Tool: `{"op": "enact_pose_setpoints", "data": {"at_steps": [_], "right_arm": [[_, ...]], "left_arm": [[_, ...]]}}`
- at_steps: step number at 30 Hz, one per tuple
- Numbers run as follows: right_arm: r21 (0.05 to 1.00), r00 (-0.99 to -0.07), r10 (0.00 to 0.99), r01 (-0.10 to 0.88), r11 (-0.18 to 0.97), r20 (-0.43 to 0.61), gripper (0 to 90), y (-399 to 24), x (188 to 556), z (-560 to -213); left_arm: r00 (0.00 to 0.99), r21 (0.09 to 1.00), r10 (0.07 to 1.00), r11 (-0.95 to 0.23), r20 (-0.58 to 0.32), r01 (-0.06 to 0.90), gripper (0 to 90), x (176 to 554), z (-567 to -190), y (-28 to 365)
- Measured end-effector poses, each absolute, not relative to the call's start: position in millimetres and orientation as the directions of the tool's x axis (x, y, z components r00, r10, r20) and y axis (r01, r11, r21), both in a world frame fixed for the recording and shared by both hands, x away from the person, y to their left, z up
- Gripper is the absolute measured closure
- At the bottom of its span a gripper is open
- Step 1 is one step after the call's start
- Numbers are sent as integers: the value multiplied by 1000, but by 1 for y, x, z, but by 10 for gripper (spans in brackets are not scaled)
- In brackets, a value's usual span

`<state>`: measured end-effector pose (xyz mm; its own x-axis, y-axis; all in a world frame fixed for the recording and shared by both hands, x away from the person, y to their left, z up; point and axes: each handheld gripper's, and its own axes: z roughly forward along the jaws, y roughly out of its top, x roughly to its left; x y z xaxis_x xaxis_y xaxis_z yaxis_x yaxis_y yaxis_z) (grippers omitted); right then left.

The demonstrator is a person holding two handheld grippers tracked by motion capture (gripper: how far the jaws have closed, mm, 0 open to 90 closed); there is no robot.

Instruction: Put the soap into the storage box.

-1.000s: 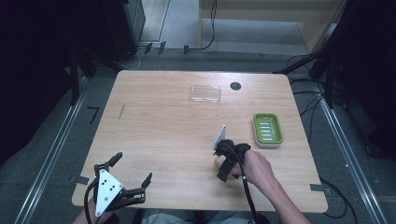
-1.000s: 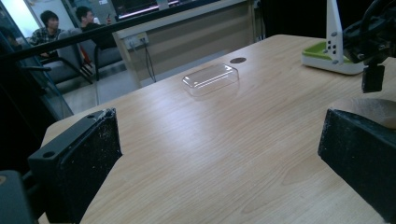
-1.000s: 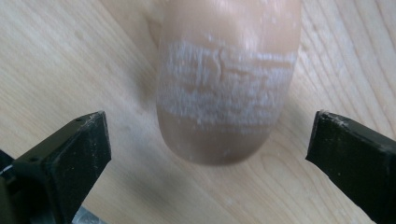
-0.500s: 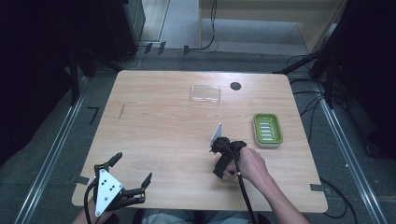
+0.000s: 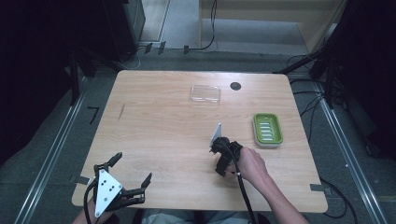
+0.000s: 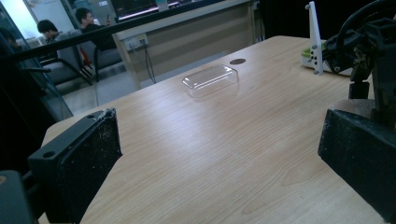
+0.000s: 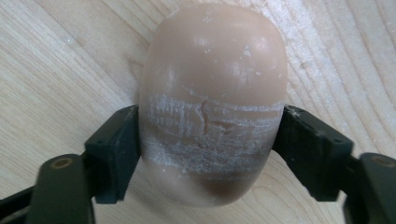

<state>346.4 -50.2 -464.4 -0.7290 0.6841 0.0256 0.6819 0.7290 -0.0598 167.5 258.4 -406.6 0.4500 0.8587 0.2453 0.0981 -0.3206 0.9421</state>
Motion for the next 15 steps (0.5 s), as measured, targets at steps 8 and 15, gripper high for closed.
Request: {"op": "enact_pose_setpoints", "data": {"at_steps": [8,15], "right_arm": [[-59,-728,685,683,728,29,304,-49,346,-464],[-62,-724,689,687,724,27,324,-49,346,-463]], "left_arm": [[450,942,858,-321,247,97,0,167,-407,258],[450,942,858,-321,247,96,0,167,-407,258]]}}
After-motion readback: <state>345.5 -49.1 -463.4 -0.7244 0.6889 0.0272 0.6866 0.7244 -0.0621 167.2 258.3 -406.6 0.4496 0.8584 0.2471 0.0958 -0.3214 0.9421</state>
